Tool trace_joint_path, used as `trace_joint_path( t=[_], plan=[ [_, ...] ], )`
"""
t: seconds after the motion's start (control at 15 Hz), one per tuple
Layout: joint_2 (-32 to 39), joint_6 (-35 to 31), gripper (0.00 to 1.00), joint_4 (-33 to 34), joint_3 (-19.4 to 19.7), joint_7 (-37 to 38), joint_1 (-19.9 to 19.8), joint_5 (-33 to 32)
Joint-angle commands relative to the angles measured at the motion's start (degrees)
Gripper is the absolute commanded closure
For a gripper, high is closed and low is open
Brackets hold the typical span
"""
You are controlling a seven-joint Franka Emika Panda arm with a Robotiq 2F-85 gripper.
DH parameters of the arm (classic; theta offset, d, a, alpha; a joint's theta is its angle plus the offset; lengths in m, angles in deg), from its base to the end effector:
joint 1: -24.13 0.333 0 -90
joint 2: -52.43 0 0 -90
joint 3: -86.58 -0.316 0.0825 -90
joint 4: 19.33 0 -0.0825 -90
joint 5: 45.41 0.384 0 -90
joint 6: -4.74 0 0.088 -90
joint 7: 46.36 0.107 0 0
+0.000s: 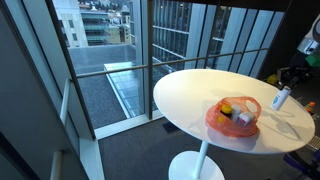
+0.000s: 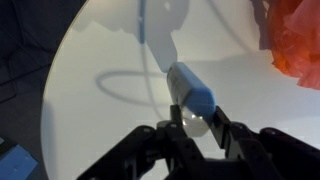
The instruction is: Remove the roll-on stick from the plastic bag and put it on the table
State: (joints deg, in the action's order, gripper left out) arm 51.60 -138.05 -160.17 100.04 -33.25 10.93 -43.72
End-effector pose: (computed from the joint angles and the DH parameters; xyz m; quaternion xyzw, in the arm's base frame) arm 0.4298 -0.2159 0.3062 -0.9361 0.3509 -0.0252 0.0080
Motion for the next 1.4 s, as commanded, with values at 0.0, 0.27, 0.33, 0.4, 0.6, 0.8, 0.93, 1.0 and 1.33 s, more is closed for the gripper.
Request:
trace_joint_path(
  t=[0.0, 0.27, 0.33, 0.4, 0.6, 0.8, 0.93, 1.0, 1.33],
  plan=[
    [1.50, -1.89, 0.90, -1.57, 0.34, -1.74, -0.39, 2.43],
    [3.06, -2.94, 0.90, -2.64, 0.34, -1.91, -0.30, 3.22],
    [3.24, -3.15, 0.90, -2.77, 0.35, -1.87, -0.29, 3.10],
    [3.38, -3.33, 0.90, -2.89, 0.34, -1.94, -0.28, 3.07],
    [2.81, -3.39, 0.38, -3.32, 0.24, -2.08, -0.15, 2.96],
    [0.64, -2.74, 0.18, -3.96, -0.17, -2.89, 0.28, 2.72],
    [-1.93, -1.48, 0.01, -4.49, -0.87, -3.91, 1.04, 1.82],
    [-3.66, -0.68, 0.00, -4.87, -1.45, -4.89, 1.55, 1.38],
    [-13.21, 11.93, 0.00, -4.41, -4.66, -12.21, 5.14, 2.25]
  ],
)
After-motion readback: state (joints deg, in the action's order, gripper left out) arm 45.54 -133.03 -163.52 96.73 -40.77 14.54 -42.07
